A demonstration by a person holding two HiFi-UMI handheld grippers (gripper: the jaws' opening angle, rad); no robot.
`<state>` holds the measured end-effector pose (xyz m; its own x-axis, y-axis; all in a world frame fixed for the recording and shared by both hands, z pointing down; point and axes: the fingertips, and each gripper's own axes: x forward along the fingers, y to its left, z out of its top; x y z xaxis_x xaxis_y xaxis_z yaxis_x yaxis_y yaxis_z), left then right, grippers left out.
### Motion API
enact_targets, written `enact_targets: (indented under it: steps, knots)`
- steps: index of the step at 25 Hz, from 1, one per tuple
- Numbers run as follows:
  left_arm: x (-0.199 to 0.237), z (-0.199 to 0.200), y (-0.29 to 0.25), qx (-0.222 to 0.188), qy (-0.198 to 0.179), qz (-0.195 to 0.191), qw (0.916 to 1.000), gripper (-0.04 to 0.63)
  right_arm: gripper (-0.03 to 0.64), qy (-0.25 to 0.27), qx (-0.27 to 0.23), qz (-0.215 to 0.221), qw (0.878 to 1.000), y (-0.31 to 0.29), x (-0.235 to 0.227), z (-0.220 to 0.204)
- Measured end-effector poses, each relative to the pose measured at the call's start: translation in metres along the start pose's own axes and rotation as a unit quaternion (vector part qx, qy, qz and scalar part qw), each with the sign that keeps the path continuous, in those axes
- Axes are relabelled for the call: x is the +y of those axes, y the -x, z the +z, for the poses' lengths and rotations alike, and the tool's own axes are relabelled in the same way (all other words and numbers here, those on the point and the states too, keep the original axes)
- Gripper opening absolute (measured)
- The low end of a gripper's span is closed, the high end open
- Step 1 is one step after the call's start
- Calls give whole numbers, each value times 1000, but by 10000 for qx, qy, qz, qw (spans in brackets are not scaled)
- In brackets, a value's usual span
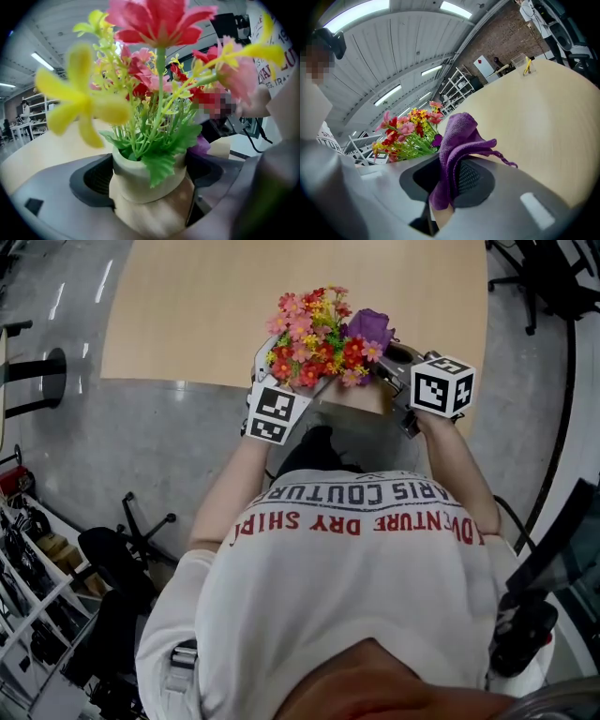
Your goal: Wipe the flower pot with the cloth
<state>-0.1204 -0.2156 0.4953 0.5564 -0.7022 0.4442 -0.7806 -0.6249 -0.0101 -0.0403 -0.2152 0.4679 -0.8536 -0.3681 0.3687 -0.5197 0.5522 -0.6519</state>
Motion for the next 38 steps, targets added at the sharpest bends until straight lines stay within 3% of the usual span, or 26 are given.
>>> enact_targets:
  steps: [8, 14, 17, 23, 26, 30, 35, 38]
  knots:
    - [6, -1, 0, -1, -11, -49, 10000, 499, 43, -116, 182, -103, 9997, -19, -9, -2]
    - [7, -2, -4, 4, -61, -114, 9999, 499, 43, 243, 833, -931, 9919, -32, -40, -14]
    - [11, -1, 1, 26, -78, -133, 9999, 499, 43, 293, 1049, -1011, 9889, -37, -41, -17]
    - [7, 6, 10, -150, -193, 317, 9992, 499, 44, 165, 557, -926, 9940, -10, -31, -11]
    - [8, 7, 16, -274, 172, 605, 9976, 500, 44, 167, 298, -1019, 9942, 16, -32, -11]
    - [9, 20, 37, -449, 767, 1404, 9861, 500, 44, 228, 162, -875, 9958, 42, -20, -13]
    - [-24, 26, 23, -426, 1417, 1563, 9766, 500, 44, 287, 16, -882, 9957, 78, -12, -25]
    - [-28, 18, 6, -315, 1491, 1896, 9700, 500, 44, 317, -19, -815, 9962, 87, -6, -34]
